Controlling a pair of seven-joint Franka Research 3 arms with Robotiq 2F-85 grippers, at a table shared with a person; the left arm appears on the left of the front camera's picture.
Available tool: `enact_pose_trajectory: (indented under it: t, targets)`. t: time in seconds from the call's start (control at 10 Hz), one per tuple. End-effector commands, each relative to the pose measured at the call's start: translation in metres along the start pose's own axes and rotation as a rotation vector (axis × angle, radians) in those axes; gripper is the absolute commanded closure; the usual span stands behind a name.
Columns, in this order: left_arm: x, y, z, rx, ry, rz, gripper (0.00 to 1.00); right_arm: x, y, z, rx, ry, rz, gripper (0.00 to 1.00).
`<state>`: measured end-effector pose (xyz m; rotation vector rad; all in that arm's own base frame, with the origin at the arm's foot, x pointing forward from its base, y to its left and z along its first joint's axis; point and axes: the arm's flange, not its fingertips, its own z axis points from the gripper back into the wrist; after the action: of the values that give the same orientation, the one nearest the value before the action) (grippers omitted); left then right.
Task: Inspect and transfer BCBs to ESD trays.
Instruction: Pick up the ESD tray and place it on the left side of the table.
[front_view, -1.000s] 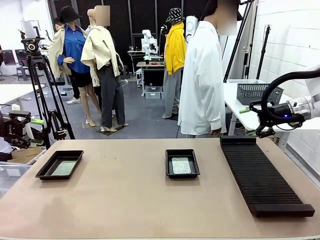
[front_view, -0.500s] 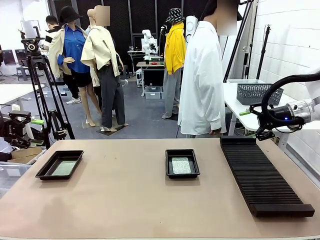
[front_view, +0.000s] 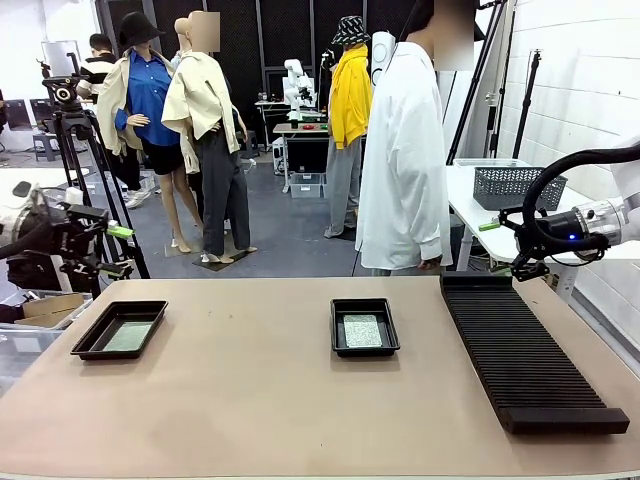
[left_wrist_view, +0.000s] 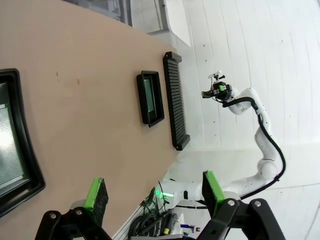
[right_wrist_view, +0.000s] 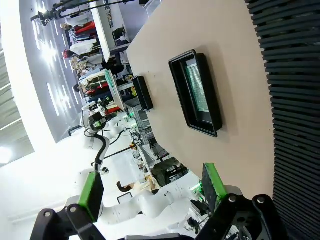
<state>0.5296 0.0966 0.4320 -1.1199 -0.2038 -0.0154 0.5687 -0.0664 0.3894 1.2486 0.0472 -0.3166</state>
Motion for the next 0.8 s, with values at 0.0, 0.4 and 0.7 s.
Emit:
enact_pose_trajectory:
  t: [0.0, 0.4, 0.7]
  targets:
    - [-0.012, -0.018, -0.022, 0.075, 0.034, 0.013, 0.0, 0.001, 0.001, -0.001, -0.004, -0.008, -0.008, 0.0]
    - [-0.018, -0.064, -0.086, 0.136, -0.015, 0.006, 0.0, 0.001, 0.001, -0.001, -0.004, -0.008, -0.008, 0.0]
    - [-0.02, -0.086, -0.132, 0.199, -0.04, 0.021, 0.0, 0.001, 0.001, -0.001, -0.004, -0.008, -0.008, 0.0]
